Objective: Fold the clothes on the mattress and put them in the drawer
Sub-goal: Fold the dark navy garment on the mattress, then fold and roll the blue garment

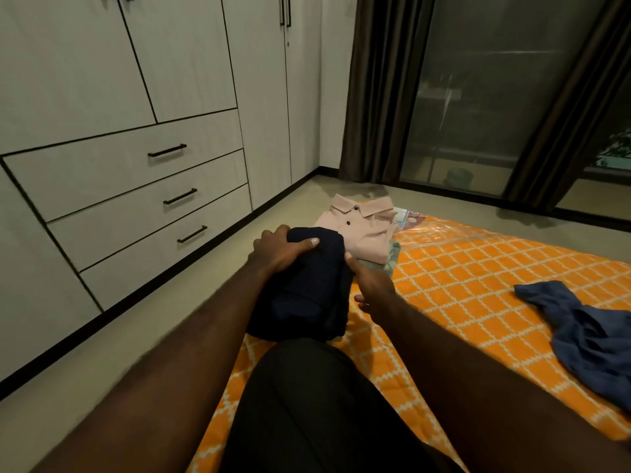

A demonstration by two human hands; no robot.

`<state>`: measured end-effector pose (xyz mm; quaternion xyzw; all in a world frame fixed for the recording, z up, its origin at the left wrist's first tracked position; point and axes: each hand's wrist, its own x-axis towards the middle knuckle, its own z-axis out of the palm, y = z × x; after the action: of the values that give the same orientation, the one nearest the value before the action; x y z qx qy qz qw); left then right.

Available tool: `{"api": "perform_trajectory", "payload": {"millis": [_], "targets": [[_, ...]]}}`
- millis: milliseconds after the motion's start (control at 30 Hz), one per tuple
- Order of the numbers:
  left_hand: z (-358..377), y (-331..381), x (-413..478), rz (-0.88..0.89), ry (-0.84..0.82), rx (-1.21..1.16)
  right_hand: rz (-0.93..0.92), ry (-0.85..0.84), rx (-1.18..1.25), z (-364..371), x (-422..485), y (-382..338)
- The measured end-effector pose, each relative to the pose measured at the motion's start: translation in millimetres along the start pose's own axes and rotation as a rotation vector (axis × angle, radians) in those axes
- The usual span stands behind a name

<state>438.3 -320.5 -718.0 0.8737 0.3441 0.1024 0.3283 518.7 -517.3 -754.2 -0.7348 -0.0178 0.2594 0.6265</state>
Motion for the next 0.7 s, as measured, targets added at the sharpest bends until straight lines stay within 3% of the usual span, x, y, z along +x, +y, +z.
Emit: {"api": "perform_trajectory", "payload": {"millis": [167,400,567,700], "targets": [[29.3,66.8,-19.3,0.157,0.029,0.08,-0.026,0.116,-0.044,-68.9,0.6,-7.6],[122.2,161.5,-63.6,0.335,-0.17,0.011,-0.036,0.26,-0.103,-162.5,-13.9,-3.7],[189.6,199.6,-106.3,0.421,-0.225,-0.081,-0.017,0.364,-0.186,-231.5,-21.1,7.0],[227.3,204.3,-130.4,0.514,-0.19,-0.043,0.039,0.436,-0.475,-298.8,-4.2,29.9]]}}
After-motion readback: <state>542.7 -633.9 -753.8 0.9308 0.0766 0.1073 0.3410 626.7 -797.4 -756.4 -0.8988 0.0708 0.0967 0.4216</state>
